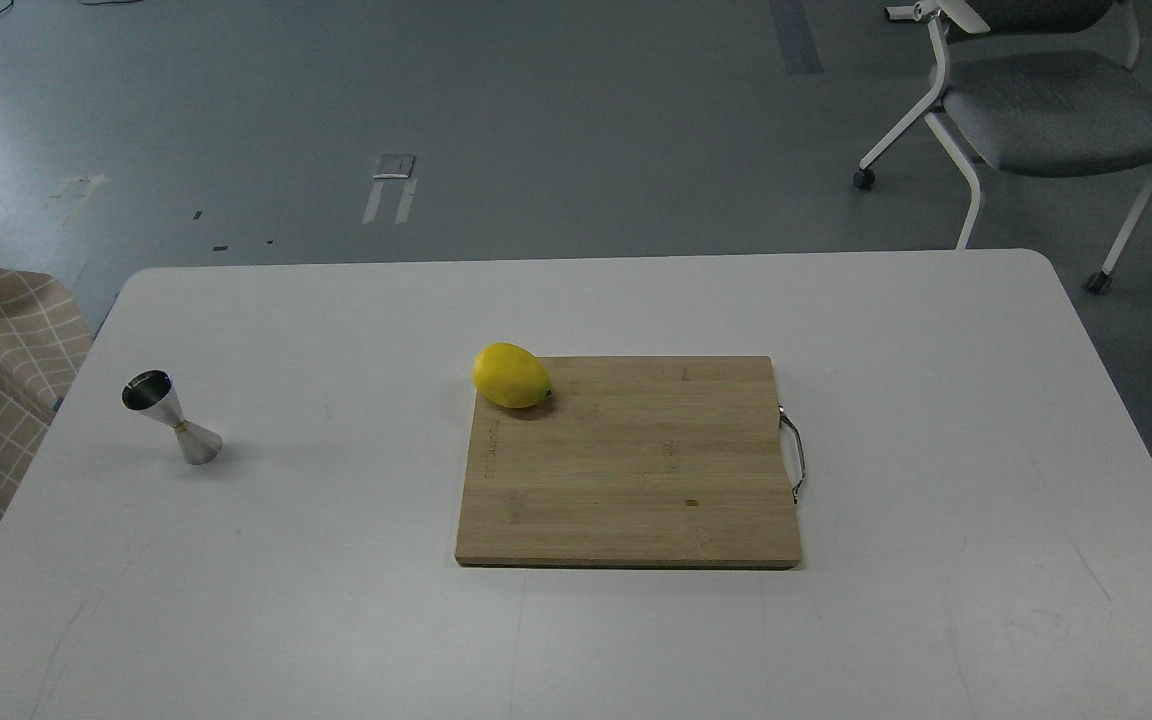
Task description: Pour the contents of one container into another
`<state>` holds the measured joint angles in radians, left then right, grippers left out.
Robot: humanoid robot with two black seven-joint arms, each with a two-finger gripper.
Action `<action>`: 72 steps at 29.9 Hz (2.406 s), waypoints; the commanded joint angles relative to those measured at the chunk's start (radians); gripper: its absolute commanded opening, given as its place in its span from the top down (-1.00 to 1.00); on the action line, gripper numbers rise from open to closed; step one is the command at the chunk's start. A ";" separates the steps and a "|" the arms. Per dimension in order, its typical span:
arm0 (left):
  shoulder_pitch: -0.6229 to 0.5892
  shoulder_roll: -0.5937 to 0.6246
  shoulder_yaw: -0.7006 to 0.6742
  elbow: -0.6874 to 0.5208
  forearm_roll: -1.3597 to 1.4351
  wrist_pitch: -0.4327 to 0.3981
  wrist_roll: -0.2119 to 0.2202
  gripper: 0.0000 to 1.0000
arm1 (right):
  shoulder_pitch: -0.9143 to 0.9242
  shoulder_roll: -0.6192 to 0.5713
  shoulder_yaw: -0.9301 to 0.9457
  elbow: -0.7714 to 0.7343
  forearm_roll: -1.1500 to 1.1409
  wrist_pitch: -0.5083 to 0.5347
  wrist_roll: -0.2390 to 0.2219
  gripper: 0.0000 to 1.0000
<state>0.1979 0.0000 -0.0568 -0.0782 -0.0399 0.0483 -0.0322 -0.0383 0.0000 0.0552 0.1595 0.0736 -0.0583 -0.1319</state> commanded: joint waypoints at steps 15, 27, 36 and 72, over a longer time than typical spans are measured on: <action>0.000 0.000 0.000 0.000 0.000 0.001 0.000 -0.97 | 0.000 0.000 0.000 0.000 0.000 0.000 0.000 -1.00; 0.000 0.000 0.000 0.000 0.000 0.001 0.000 -0.97 | 0.000 0.000 0.000 0.000 0.000 0.000 0.000 -1.00; 0.000 0.000 0.000 0.000 0.000 0.001 0.000 -0.97 | 0.000 0.000 0.000 0.000 0.000 0.000 0.000 -1.00; 0.000 0.000 0.000 0.000 0.000 0.001 0.000 -0.97 | 0.000 0.000 0.000 0.000 0.000 0.000 0.000 -1.00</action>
<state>0.1979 0.0000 -0.0567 -0.0782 -0.0399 0.0491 -0.0322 -0.0384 0.0000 0.0540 0.1595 0.0736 -0.0583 -0.1319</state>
